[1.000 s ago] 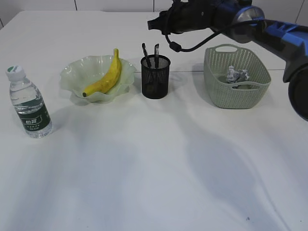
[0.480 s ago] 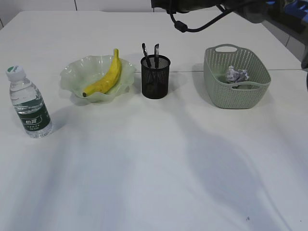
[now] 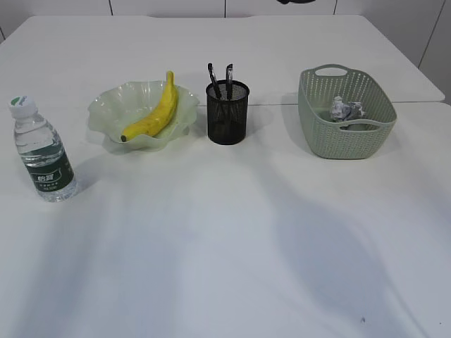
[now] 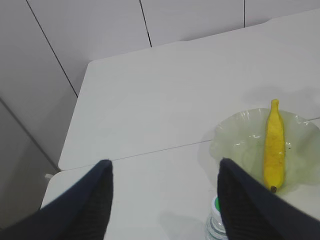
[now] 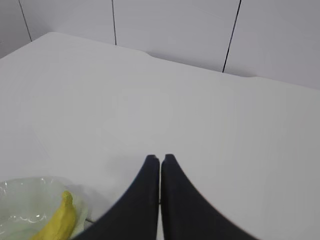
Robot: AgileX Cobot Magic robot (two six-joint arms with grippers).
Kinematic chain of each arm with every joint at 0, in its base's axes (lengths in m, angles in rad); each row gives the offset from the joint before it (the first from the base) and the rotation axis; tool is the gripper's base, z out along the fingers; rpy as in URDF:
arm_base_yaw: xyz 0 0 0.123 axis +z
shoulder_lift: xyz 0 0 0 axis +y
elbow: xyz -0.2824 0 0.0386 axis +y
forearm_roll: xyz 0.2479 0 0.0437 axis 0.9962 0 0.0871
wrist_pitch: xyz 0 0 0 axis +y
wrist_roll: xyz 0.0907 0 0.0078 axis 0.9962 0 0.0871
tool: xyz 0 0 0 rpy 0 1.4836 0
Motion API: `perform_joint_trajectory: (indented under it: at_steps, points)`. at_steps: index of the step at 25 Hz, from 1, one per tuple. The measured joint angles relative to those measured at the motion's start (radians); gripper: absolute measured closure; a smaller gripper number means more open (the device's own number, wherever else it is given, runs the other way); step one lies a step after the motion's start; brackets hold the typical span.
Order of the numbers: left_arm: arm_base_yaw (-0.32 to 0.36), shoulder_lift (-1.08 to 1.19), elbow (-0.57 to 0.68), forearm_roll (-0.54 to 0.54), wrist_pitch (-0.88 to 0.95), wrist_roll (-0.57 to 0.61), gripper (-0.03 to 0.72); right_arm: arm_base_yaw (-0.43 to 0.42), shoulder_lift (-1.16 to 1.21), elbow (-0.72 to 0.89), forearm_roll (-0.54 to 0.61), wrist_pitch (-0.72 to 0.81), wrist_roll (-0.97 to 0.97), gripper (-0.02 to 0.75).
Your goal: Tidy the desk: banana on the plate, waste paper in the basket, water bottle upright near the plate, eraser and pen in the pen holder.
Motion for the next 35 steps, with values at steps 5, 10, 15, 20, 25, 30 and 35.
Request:
perform_joint_trajectory:
  at_steps: [5,10,15,20,25,30,35]
  points:
    - [0.0,0.0,0.0,0.0,-0.004,0.0,0.223,0.0,-0.049,0.0,-0.002,0.011,0.0,0.75]
    - [0.0,0.0,0.0,0.0,-0.019,0.0,0.223,0.0,-0.102,0.0,-0.004,0.041,0.0,0.75]
    - [0.0,0.0,0.0,0.001,-0.032,0.0,0.223,0.0,-0.148,0.0,-0.006,0.092,0.0,0.722]
    - [0.0,0.0,0.0,0.002,-0.047,0.0,0.223,0.0,-0.197,0.0,-0.032,0.189,0.0,0.426]
    - [0.0,0.0,0.0,0.002,-0.106,0.0,0.223,0.0,-0.246,0.0,-0.061,0.26,-0.01,0.318]
    - [0.0,0.0,0.0,0.003,-0.143,0.0,0.223,0.0,-0.294,0.0,-0.073,0.297,-0.011,0.318]
    - [0.0,0.0,0.0,0.003,-0.145,0.0,0.223,0.0,-0.321,0.0,-0.082,0.336,-0.011,0.318]
